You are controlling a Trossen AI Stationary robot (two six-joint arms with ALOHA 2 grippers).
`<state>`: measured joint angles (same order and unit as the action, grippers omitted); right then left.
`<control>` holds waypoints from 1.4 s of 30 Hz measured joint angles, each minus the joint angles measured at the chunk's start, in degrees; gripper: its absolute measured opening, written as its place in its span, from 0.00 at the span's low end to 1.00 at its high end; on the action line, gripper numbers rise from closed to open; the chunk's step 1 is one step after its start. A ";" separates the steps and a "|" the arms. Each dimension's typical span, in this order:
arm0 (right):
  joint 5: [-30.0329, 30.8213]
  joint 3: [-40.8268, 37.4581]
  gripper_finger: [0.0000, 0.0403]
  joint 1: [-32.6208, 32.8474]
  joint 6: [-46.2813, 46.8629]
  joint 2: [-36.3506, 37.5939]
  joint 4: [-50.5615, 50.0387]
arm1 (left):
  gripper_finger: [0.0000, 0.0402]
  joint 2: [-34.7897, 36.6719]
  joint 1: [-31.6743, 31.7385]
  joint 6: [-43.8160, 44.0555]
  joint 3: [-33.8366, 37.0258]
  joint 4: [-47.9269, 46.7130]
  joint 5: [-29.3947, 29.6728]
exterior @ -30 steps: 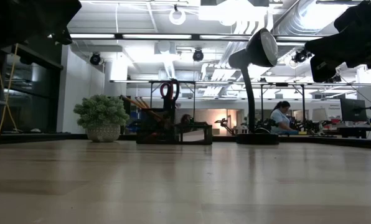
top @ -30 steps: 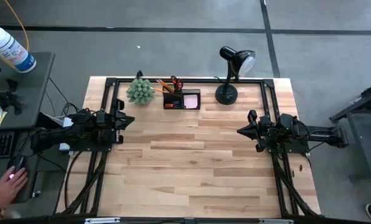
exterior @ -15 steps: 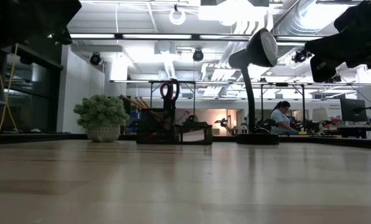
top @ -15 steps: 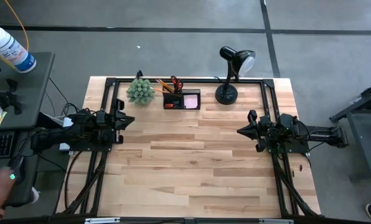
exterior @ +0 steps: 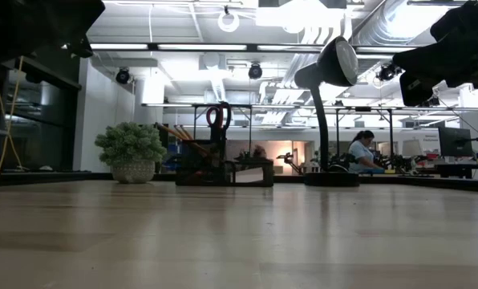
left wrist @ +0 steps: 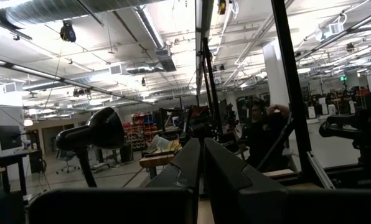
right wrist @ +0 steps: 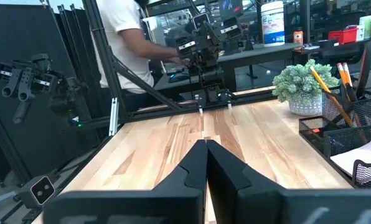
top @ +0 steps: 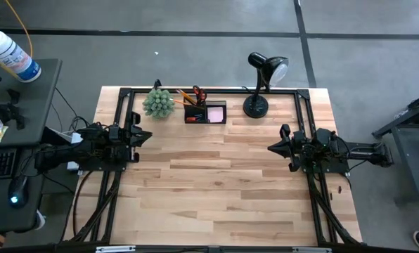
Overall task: Pick and place office supplies into organizer
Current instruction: Return to Home Position
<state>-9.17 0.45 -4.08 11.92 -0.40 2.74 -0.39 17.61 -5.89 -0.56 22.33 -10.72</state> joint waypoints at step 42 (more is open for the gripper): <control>0.00 -0.02 0.01 0.00 0.00 0.00 -0.02 | 0.03 -0.01 0.02 0.00 0.00 0.00 0.02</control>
<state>-9.17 0.43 -4.08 11.92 -0.40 2.72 -0.40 17.63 -5.89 -0.56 22.33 -10.70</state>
